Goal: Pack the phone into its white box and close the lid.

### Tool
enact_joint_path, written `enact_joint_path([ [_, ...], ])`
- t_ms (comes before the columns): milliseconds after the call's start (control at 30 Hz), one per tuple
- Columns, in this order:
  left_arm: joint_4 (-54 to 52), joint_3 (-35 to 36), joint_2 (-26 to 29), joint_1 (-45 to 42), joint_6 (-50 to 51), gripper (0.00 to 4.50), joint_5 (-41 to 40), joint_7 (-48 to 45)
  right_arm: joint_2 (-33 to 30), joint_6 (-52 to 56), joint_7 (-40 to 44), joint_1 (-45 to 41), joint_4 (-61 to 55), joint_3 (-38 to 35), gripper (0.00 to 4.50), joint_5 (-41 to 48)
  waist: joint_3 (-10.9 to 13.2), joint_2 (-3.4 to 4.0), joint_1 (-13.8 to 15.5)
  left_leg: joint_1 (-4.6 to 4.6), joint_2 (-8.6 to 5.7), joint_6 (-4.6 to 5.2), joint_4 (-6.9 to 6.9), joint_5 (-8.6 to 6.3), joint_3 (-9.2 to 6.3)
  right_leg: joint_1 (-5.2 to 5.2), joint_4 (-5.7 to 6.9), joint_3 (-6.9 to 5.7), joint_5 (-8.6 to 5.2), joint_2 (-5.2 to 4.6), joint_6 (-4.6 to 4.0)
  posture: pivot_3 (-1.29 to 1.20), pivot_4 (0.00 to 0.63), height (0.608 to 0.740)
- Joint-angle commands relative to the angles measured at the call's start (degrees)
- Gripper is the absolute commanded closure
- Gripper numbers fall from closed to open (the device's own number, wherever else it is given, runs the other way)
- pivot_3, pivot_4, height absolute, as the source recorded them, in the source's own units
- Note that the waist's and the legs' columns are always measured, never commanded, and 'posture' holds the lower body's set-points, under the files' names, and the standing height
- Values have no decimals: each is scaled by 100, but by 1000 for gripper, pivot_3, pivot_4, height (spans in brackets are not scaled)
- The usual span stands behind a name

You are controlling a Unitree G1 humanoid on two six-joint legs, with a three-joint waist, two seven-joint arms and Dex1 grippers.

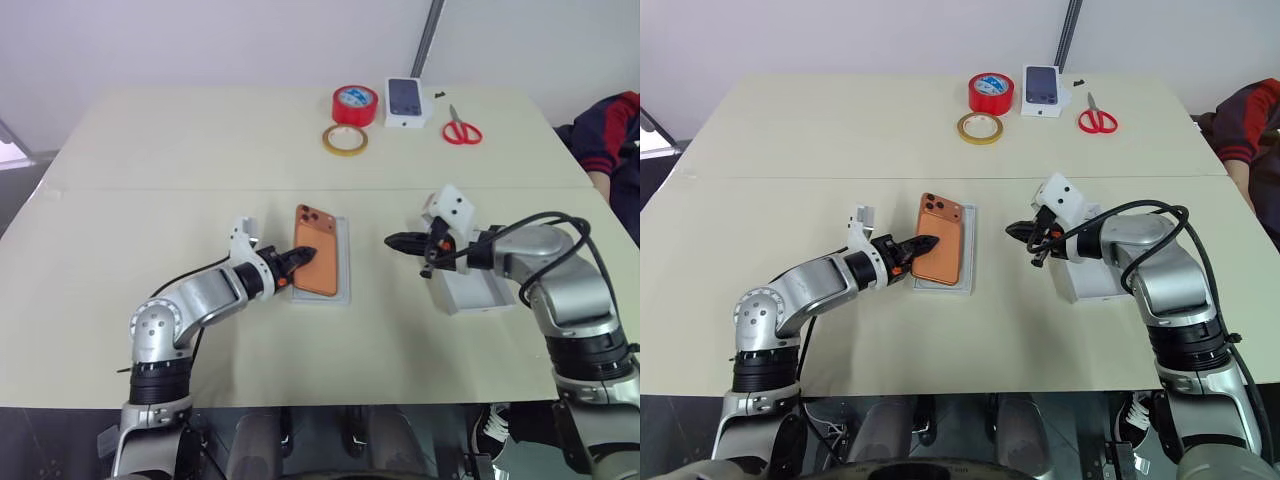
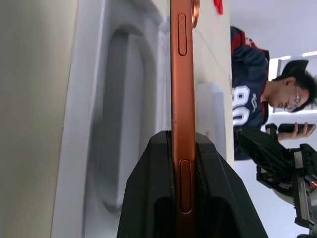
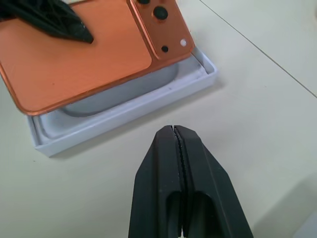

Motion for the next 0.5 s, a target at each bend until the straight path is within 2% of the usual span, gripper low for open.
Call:
enact_joint_path([
  [33, 5, -117, 36, -224, -109, 4467, 76, -252, -116, -124, -104, -46, -127, -172, 4500, 160, 1, -1, 22, -1, -1, 0, 2, 0, 0, 0, 0, 0, 0, 0, 0, 0, 150, 736],
  [367, 209, -231, 62, -348, -60, 4467, 321, -487, -334, -326, -187, 35, 66, -185, 4500, 258, 4, -6, 114, -2, 0, 1, 6, 0, -1, 1, 1, -1, 0, 0, 0, 0, 150, 736],
  [500, 199, -301, 83, -360, -19, 2651, 321, -581, -376, -390, -217, 9, 142, -164, 4500, 288, 5, -7, 109, -1, 0, 2, 9, -1, -2, 4, 0, -1, 0, -2, 0, 0, 150, 736],
])
